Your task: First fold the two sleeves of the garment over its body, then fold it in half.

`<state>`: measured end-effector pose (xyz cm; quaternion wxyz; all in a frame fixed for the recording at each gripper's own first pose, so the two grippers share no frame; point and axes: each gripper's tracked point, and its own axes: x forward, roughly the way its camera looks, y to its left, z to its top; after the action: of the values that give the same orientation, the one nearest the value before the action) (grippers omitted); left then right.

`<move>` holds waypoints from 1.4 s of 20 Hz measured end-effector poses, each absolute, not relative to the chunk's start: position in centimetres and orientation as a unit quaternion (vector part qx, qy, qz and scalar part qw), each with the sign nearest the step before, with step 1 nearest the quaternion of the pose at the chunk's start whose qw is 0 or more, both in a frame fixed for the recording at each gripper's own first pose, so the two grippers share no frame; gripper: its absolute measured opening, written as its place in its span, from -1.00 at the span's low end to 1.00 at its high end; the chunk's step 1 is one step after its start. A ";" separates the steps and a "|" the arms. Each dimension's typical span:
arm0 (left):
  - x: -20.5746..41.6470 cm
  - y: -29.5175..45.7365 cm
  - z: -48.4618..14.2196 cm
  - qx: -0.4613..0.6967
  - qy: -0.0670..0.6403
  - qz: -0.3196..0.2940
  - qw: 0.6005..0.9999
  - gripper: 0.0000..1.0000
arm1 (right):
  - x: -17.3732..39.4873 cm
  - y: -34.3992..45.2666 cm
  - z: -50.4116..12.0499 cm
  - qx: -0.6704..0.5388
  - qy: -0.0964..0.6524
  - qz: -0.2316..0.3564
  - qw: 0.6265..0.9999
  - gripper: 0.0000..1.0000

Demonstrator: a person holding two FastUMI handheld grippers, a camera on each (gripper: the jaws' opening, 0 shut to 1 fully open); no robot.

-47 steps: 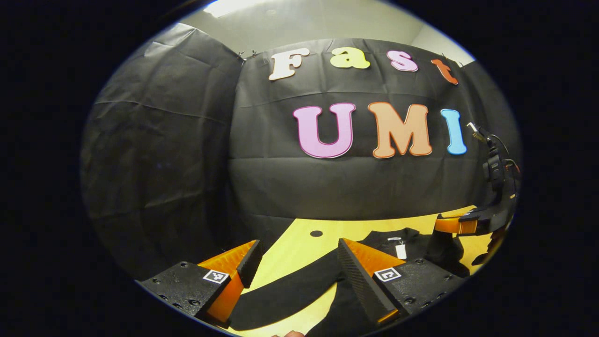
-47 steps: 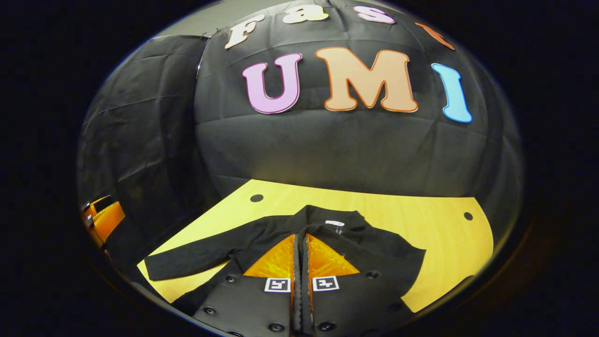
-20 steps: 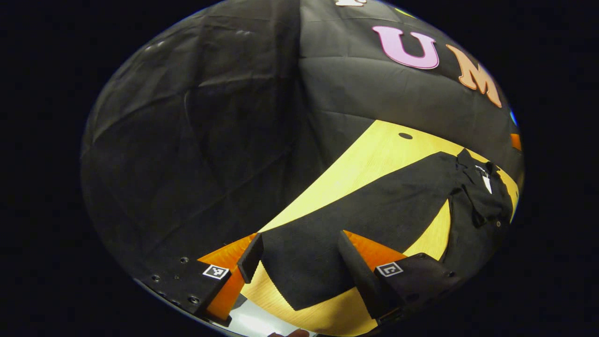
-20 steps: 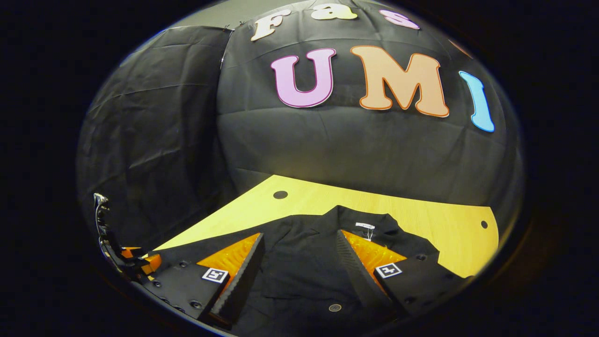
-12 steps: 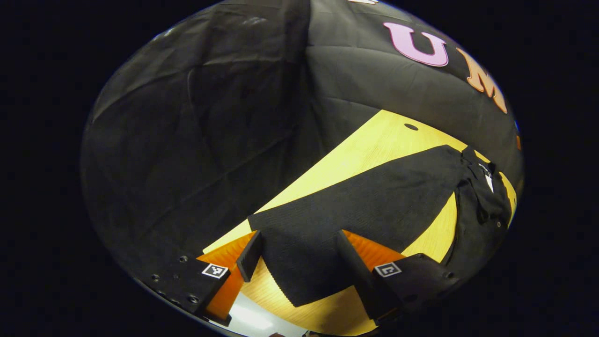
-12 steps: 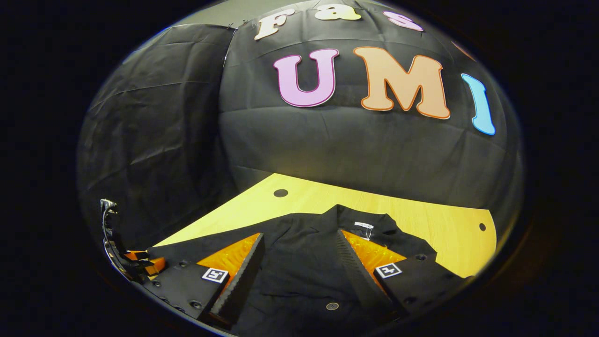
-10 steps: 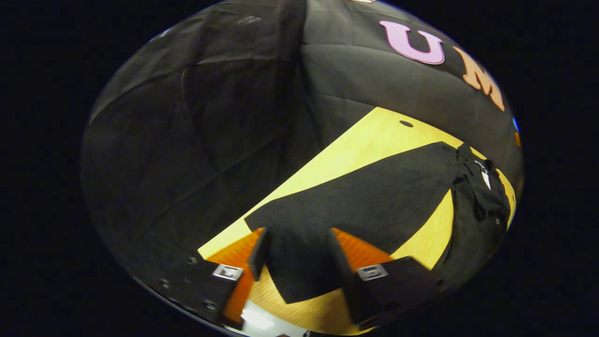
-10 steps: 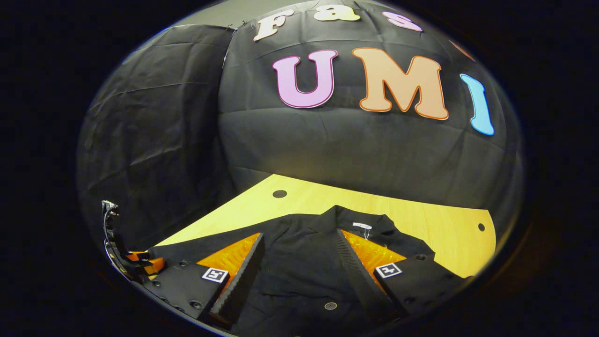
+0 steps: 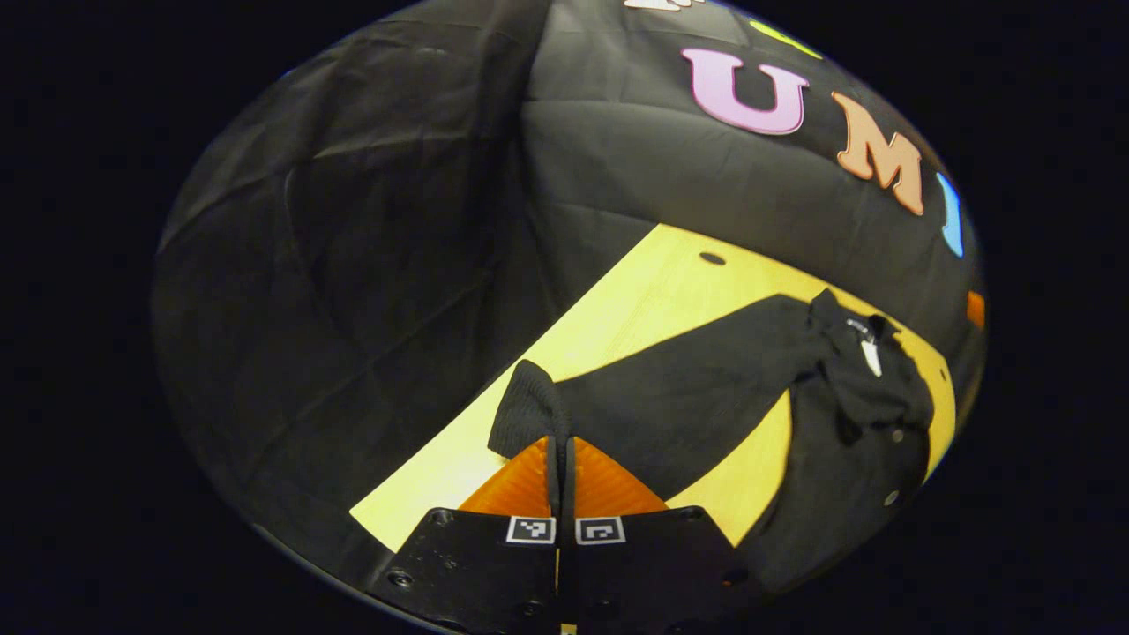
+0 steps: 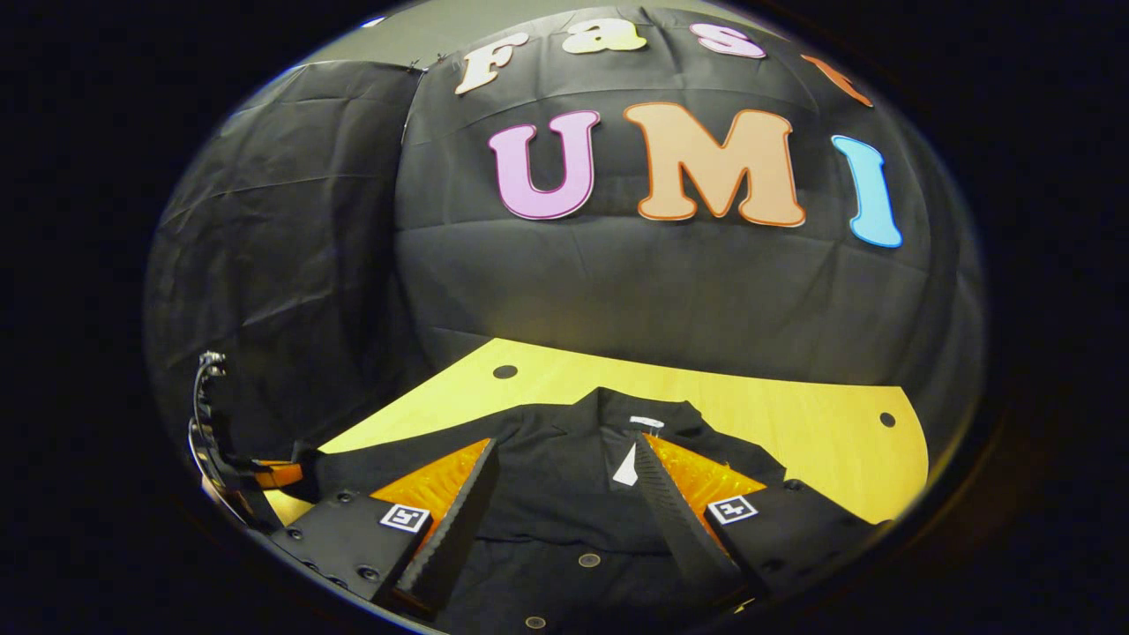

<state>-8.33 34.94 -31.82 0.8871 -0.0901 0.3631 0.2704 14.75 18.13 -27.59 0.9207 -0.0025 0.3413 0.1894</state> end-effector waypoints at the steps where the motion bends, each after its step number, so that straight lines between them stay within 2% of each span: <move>1: -7.4 34.6 -30.5 -0.087 0.350 0.266 0.894 -1.00 | 14.3 17.4 -27.7 0.001 0.343 0.185 0.921 0.97; 5: -3.3 32.4 -25.8 -0.057 0.313 0.235 0.918 -1.00 | 13.1 14.1 -27.2 0.009 0.342 0.168 0.925 0.97; 11: 2.6 25.7 -22.2 -0.025 0.286 0.163 0.944 -1.00 | 12.2 8.4 -26.1 0.030 0.336 0.133 0.932 0.96; 21: 10.0 14.1 -21.2 0.005 0.280 0.044 0.959 -1.00 | 9.3 -2.0 -25.1 0.056 0.332 0.054 0.940 0.97; 28: 13.3 4.8 -22.8 0.017 0.293 -0.038 0.955 -1.00 | 6.1 -9.1 -24.5 0.061 0.332 -0.007 0.941 0.96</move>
<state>13.31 4.79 -22.79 0.9551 0.0174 0.2934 -0.0383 6.14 -9.12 -24.49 0.9414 0.0606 0.3319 -0.0065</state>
